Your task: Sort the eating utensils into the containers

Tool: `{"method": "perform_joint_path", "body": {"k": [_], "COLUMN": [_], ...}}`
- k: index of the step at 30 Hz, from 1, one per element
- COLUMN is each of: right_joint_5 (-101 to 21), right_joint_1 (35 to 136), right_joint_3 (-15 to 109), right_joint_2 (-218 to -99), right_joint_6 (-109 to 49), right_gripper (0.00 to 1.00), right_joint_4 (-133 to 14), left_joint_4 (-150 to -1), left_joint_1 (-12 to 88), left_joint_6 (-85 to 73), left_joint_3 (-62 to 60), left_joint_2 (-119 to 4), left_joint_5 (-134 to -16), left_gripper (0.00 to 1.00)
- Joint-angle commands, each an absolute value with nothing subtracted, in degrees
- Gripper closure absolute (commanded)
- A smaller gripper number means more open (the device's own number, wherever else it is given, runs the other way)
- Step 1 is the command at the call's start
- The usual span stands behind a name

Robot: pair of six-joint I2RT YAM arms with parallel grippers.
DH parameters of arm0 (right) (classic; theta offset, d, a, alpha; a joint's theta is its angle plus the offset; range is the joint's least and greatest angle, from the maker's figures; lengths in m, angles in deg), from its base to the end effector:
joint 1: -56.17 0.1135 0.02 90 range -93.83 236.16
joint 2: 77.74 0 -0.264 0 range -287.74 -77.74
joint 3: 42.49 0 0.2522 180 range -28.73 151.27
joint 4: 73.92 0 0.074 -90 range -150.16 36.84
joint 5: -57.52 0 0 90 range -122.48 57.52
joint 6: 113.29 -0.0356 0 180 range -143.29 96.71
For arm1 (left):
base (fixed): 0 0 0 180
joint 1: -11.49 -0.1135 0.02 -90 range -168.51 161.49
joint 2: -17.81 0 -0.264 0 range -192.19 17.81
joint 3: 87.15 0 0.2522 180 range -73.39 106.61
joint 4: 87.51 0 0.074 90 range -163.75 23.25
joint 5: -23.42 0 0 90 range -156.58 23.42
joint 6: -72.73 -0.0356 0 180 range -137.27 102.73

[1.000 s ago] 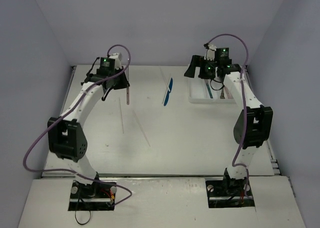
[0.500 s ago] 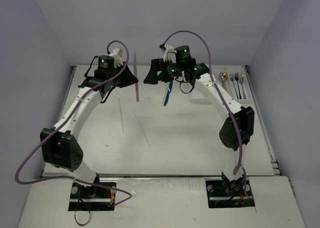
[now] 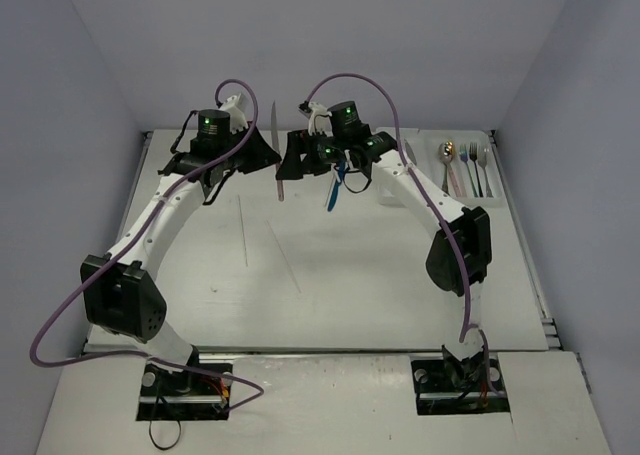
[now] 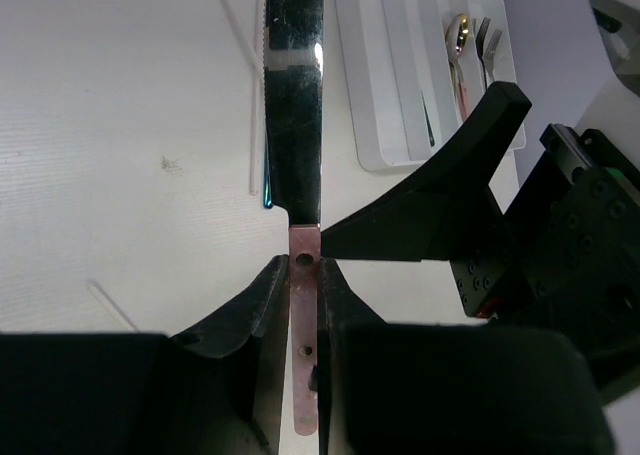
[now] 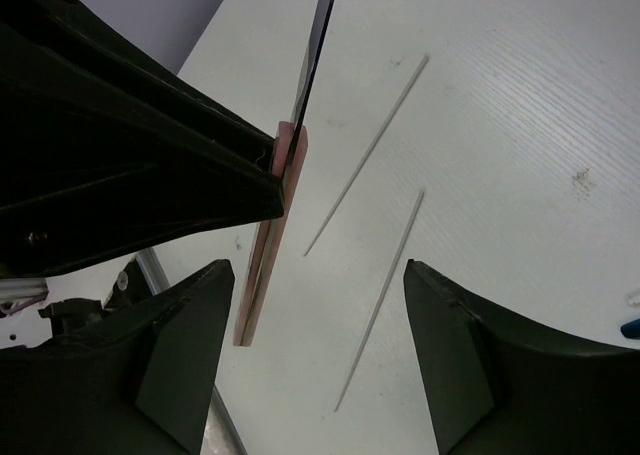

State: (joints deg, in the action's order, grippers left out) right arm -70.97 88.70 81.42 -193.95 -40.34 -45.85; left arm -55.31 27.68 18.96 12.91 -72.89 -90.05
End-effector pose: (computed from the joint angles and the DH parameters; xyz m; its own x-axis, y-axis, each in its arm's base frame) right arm 0.3945 0.2779 0.3487 -0.5482 -0.0775 -0.8327 -0.7867 0.3858 0.4820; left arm 0.3517 -0.1169 0.3771 -0.6602 -0.3728 -0.6520 0.2703 0.6920 -0.6694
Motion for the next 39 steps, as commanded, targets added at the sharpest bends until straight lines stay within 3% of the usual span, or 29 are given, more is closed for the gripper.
{"method": "perform_joint_path", "body": {"k": [1,9,16,21,22,24,25,26,34,39], "right_joint_5": [-71.7,-72.8,-72.5,-71.8,-71.7,-71.5,-71.4,-71.1,-62.9,-49.1], "right_joint_1": [89.6,90.1,89.9,88.8,88.5,87.6,86.7,85.7,75.9,67.9], "right_joint_3": [83.5,85.4,84.7,83.1,82.8,81.8,81.2,80.7,71.6,67.4], "right_joint_2": [-193.4,-194.6,-194.3,-193.1,-192.5,-191.2,-190.8,-190.0,-183.4,-181.3], "right_joint_6": [-40.4,-40.1,-39.3,-38.7,-38.5,-38.1,-37.9,-37.6,-33.0,-25.4], "right_gripper": [0.37,0.61,0.98,1.0,1.0,1.0,1.0,1.0,1.0,1.0], "right_joint_4": [-48.4,-48.5,-48.4,-48.4,-48.4,-48.4,-48.4,-48.4,-48.3,-47.2], "left_joint_4": [-61.0,-62.2,-63.2,-63.8,-63.5,-62.4,-61.7,-61.4,-59.1,-49.9], "left_joint_1": [28.2,28.2,28.2,28.2,28.1,28.0,28.0,27.8,26.8,27.0], "left_joint_6": [20.8,21.9,22.1,22.1,22.0,21.4,20.8,20.5,14.5,1.6], "left_joint_3": [12.8,11.0,9.8,9.3,9.3,9.5,9.5,9.4,9.5,13.7], "left_joint_2": [-69.2,-68.6,-67.9,-67.5,-67.6,-67.8,-67.7,-67.7,-66.3,-68.1], "left_joint_5": [-91.6,-92.0,-92.2,-92.3,-92.4,-92.0,-91.4,-91.1,-87.8,-79.1], "left_gripper": [1.0,1.0,1.0,0.99,0.91,0.31,0.14,0.07,0.07,0.07]}}
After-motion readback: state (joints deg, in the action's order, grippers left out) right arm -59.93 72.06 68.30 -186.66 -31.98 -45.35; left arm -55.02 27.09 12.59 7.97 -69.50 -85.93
